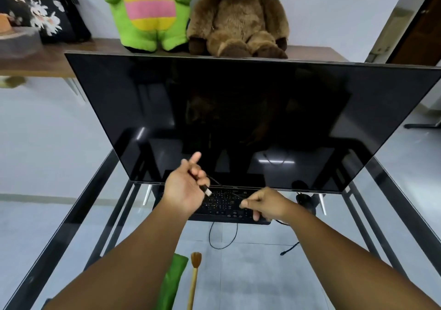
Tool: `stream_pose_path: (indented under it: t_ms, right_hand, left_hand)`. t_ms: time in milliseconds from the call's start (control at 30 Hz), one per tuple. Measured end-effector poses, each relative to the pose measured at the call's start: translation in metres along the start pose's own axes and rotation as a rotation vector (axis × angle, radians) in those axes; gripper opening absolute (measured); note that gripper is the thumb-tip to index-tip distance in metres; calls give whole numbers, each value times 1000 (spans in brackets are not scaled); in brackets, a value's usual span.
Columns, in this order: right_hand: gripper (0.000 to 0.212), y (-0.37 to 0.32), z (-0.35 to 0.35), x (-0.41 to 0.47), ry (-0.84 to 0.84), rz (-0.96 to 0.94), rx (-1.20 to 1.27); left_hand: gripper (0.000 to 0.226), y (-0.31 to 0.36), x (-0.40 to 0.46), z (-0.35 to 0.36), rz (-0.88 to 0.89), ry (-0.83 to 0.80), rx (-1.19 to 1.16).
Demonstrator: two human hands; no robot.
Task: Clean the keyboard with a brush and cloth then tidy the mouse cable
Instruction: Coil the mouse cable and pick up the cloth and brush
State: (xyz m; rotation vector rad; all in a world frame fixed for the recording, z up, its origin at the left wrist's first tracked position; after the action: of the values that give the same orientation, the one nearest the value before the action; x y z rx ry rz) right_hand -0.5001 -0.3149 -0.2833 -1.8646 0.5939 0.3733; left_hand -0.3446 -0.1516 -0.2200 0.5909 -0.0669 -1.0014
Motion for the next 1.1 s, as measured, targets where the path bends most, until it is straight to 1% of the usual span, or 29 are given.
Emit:
stream_pose_path:
  t_ms: [67, 133, 233, 300, 367, 400, 433, 533, 600, 667, 733, 800, 833, 867, 900, 967, 1100]
  right_hand:
    - [22, -2, 2, -6, -88, 2, -4]
    - [23, -7, 0, -14, -158, -12, -14]
    - [24, -22, -5, -29, -264, -3, -51]
    - [24, -34, -12, -39, -328, -4, -64]
    - [23, -46, -21, -47, -379, -53, -65]
    - [20, -52, -27, -50, -378, -90, -54]
    - [18, -57, -32, -52, -350, -132, -30]
    - [19, -72, -51, -51, -147, -243, 68]
    - [15, -82, -59, -46, -5, -294, 63]
    - [13, -84, -63, -37, 142, -314, 28]
    - [18, -76, -64, -24, 262, -315, 39]
    - [19, -62, -61, -13, 358, -280, 40]
    - [20, -53, -59, -8, 385, -248, 31]
    - [21, -44, -56, -6, 386, -205, 17]
    - [22, -35, -52, -3, 355, -150, -4]
    - [23, -20, -39, -4, 231, -62, -59]
    - [27, -8, -13, -8, -33, 13, -104]
  left_hand:
    - [39, 8, 7, -9, 136, 168, -44]
    - [37, 14, 10, -18, 215, 290, -38]
    - [39, 13, 17, -32, 254, 361, 75]
    - [40, 9, 21, -45, 247, 413, 290]
    - [38, 2, 23, -56, 190, 425, 604]
    - [37, -2, 24, -59, 120, 380, 722]
    - [37, -10, 23, -59, 22, 303, 794]
    - [35, -35, 7, -46, -277, 1, 837]
    - [39, -52, -9, -33, -384, -184, 862]
    - [45, -65, -21, -20, -441, -320, 841]
    - [54, -71, -26, -10, -471, -398, 772]
    - [67, -70, -28, -1, -495, -437, 632]
    - [67, -67, -28, 3, -485, -440, 545]
    - [62, -62, -27, 6, -456, -430, 452]
    - [55, -56, -26, 9, -412, -403, 355]
    - [45, -43, -21, 13, -281, -301, 181]
    - [41, -18, -8, 4, 43, 30, -28]
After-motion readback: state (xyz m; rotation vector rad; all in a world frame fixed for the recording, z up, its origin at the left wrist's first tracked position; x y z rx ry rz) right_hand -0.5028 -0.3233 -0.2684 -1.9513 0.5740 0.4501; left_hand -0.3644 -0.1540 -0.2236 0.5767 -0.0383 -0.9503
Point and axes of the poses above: each hand's wrist, its own x-axis towards the middle knuckle, its own z-axis out of the palm, y = z × x, the point moved 2 cm from there along x, towards the middle knuckle, and after that the axes turned 13 degrees about -y, right-handed, at the moved point
